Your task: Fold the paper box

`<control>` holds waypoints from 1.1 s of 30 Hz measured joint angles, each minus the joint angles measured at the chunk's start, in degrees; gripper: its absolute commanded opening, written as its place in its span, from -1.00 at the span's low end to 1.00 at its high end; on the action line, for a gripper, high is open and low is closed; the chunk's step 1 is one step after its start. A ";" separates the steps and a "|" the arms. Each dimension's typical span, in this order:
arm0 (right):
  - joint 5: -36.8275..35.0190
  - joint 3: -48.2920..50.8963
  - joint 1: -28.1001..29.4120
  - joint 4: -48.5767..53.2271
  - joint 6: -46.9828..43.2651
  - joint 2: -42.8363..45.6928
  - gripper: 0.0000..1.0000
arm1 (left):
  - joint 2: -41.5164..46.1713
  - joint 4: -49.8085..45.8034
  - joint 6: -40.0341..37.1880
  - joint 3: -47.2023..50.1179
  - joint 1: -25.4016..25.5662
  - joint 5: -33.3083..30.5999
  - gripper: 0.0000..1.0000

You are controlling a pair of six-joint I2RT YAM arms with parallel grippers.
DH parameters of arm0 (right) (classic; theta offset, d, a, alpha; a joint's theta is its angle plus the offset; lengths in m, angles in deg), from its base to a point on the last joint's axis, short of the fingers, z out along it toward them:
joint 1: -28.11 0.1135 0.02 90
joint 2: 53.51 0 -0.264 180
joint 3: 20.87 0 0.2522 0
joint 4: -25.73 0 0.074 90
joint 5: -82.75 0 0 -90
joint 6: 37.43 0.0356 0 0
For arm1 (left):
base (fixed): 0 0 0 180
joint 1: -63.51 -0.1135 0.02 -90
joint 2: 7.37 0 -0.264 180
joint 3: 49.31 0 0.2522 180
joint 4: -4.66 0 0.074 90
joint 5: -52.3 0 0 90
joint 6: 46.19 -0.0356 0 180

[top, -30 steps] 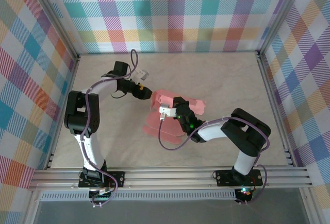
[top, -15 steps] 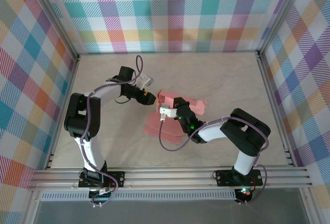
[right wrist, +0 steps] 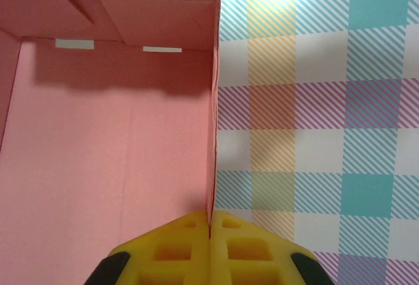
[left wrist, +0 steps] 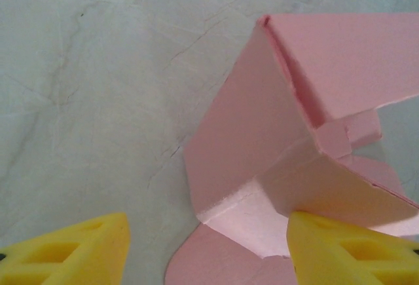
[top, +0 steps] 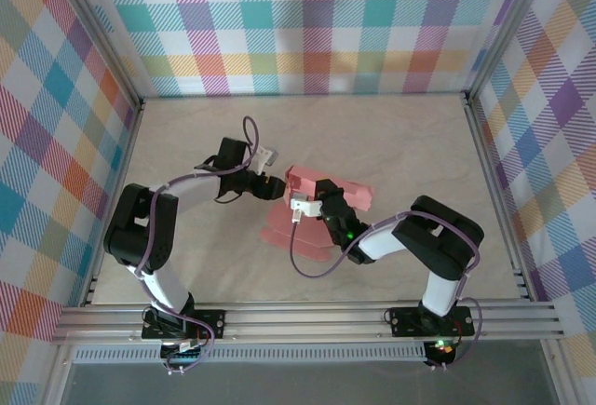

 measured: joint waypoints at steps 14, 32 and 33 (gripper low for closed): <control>-1.75 0.55 0.00 -4.63 -0.31 -2.60 -1.00 | 1.53 16.06 6.99 8.66 3.52 -5.29 0.05; -2.12 0.83 0.55 8.22 6.03 6.75 -1.00 | 1.16 19.39 7.41 9.49 5.35 -6.67 0.09; -2.12 0.83 0.66 8.52 6.21 6.75 -1.00 | 1.01 19.50 7.30 9.49 5.84 -6.93 0.09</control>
